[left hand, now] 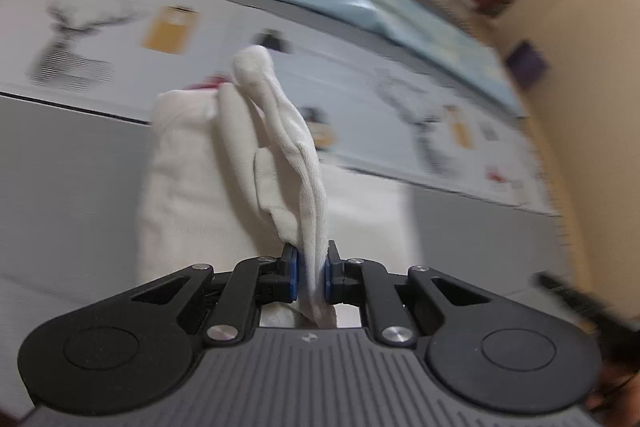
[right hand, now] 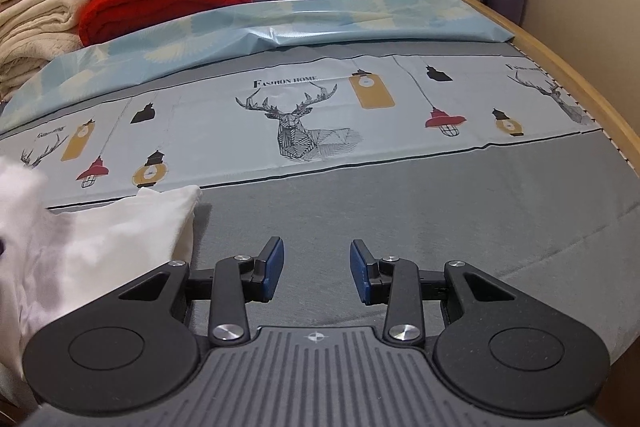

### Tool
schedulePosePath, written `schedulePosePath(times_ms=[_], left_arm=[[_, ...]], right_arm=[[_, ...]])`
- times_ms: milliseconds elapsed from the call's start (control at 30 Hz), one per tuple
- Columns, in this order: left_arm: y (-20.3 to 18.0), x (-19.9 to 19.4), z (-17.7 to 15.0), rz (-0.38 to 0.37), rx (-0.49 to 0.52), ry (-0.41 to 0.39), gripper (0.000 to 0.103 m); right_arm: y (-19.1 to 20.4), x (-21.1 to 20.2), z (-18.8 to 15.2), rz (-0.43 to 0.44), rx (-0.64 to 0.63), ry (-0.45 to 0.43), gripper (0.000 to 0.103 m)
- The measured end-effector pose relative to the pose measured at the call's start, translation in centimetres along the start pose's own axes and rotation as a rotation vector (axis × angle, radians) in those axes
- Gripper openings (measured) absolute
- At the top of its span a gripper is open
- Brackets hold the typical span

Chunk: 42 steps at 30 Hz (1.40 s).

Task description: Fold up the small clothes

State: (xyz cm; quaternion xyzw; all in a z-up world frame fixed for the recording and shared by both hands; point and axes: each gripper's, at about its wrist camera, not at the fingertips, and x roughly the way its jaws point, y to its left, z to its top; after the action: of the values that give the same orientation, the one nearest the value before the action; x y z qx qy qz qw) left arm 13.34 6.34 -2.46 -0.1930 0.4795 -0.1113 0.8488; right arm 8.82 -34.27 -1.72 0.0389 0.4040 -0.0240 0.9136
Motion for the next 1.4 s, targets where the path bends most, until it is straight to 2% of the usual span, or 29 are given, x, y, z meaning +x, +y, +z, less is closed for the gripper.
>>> schedulePosePath(times_ms=[67,200,333,367,533,733,800,900,967,1000,1067,1133,1233,1300,1333,1400], left_arm=[[-2.7,1.4,-0.3,-0.062,-0.003,0.003,0.012],[-7.5,4.4,-0.8,-0.137,0.01,0.03,0.015],[-9.0,5.7,-0.7,-0.276,-0.036,0.046,0.022],[-8.8,5.4,-0.5,-0.285,-0.035,0.031,0.022],[-5.3,4.3,0.4,-0.177,-0.046,0.037,0.022],[-0.6,2.3,0.3,-0.049,0.005,0.095,0.022],[0.7,1.6,-0.2,-0.024,0.03,0.11,0.022],[1.8,1.2,-0.8,0.017,0.064,0.14,0.022],[2.2,1.1,-1.1,0.026,0.088,0.156,0.022],[2.2,1.2,-1.3,0.025,0.102,0.168,0.022],[1.7,1.5,-1.7,0.018,0.138,0.189,0.022],[0.9,2.2,-2.4,0.015,0.175,0.21,0.022],[-0.4,3.3,-3.1,0.015,0.23,0.251,0.022],[-1.1,4.0,-3.6,-0.003,0.262,0.274,0.022],[-1.4,4.4,-4.0,-0.004,0.282,0.295,0.022],[-1.9,5.8,-5.0,0.015,0.343,0.36,0.022]], right_arm=[[-0.2,-0.1,-0.1,-0.002,-0.001,0.004,0.038],[-0.3,0.0,-0.3,-0.011,-0.001,0.013,0.038],[0.0,0.2,-0.2,-0.004,0.0,0.014,0.038],[0.1,0.2,-0.2,0.003,0.002,0.01,0.038],[1.3,1.1,0.2,0.1,0.045,0.043,0.038],[5.0,3.8,0.0,0.264,0.098,0.2,0.04],[6.9,4.4,-0.4,0.292,0.068,0.238,0.043],[9.5,6.0,-1.4,0.299,-0.01,0.361,0.045],[10.9,5.9,-2.0,0.275,-0.103,0.377,0.045],[11.3,5.7,-2.2,0.268,-0.146,0.366,0.042],[11.2,5.1,-2.2,0.308,-0.163,0.357,0.006],[10.3,4.4,-2.1,0.357,-0.141,0.345,0.005],[8.3,2.3,-1.3,0.395,-0.127,0.255,0.004],[6.7,1.5,-1.1,0.407,-0.101,0.229,0.004],[5.9,1.5,-1.2,0.394,-0.099,0.242,0.004],[5.1,2.5,-2.4,0.327,-0.13,0.331,0.004]])
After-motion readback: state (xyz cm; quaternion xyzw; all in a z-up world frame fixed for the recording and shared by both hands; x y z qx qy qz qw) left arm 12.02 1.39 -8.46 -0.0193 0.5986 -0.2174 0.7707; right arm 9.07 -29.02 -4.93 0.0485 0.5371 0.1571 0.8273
